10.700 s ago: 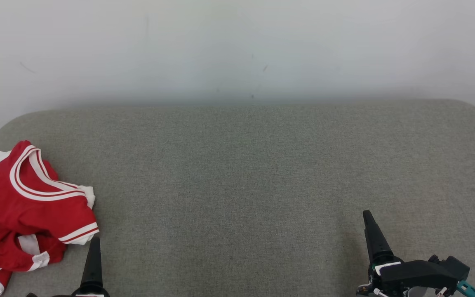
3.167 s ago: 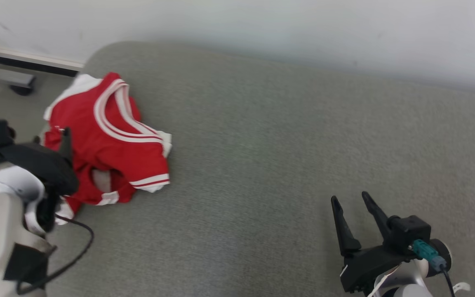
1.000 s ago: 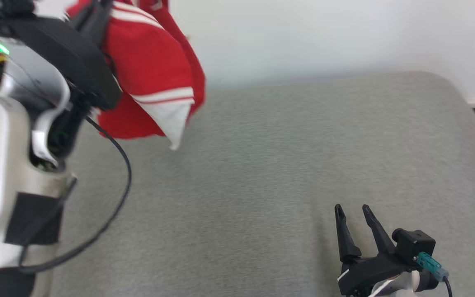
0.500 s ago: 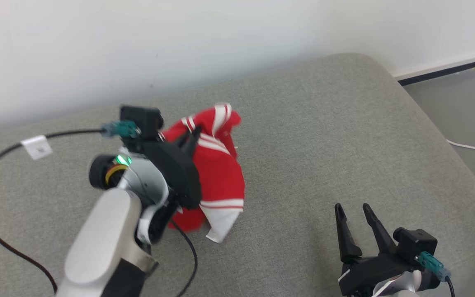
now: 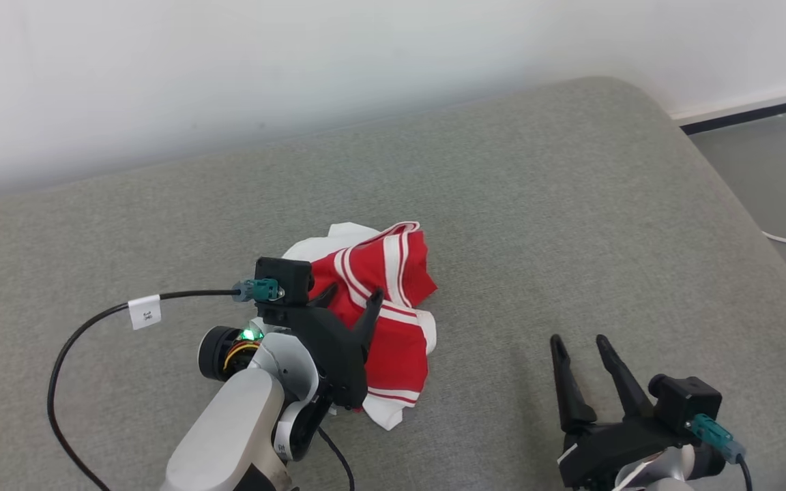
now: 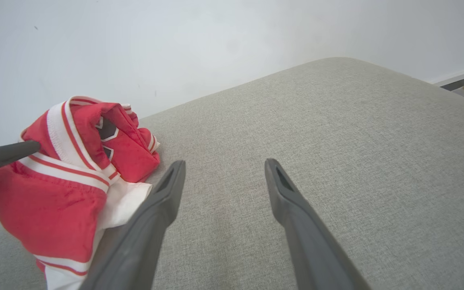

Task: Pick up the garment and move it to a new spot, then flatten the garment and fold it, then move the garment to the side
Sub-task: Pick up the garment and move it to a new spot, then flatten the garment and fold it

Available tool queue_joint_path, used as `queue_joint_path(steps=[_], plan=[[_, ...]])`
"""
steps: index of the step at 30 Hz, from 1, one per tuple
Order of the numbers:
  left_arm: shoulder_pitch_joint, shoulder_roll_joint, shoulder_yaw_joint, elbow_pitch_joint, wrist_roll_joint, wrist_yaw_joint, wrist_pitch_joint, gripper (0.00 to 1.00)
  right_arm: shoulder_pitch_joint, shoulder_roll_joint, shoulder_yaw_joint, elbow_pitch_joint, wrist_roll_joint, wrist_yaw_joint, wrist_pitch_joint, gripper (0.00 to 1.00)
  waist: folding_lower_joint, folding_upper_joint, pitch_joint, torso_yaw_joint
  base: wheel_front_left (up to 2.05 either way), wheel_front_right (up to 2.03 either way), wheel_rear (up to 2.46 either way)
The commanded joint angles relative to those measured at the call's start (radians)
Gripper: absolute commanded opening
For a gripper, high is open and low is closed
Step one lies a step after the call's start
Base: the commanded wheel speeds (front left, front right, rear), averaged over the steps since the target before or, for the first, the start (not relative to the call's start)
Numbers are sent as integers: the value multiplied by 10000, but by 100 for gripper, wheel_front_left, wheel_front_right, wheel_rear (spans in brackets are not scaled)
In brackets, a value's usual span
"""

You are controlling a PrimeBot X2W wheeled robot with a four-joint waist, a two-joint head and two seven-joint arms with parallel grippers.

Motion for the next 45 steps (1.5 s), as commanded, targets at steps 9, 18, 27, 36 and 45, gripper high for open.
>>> queue_joint_path(steps=[9, 18, 27, 36, 45], plan=[[1298, 45, 264, -1340, -270, 183, -2145, 100, 271, 17, -604, -109, -262, 34, 35, 100, -1, -1, -347, 1300, 0, 0, 0], [3411, 902, 881, -2870, 337, 882, -4239, 100, 525, 12, -997, -335, -592, 34, 142, 100, -1, -1, -695, 2277, 0, 0, 0], [5609, 1042, 2193, -4405, 1926, 2020, -4666, 100, 1114, 15, -931, -638, -837, 34, 234, 100, -1, -1, -1005, 2795, 0, 0, 0], [7052, 847, 3550, -5020, 2891, 1654, -4675, 100, 1616, 9, -581, -911, -1092, 34, -135, 100, -1, -1, -1161, 2721, 0, 0, 0], [7677, 742, 4241, -4719, 3464, 844, -4674, 100, 1930, 11, -640, -855, -1199, 34, -269, 100, -1, -1, -1332, 2603, 0, 0, 0]])
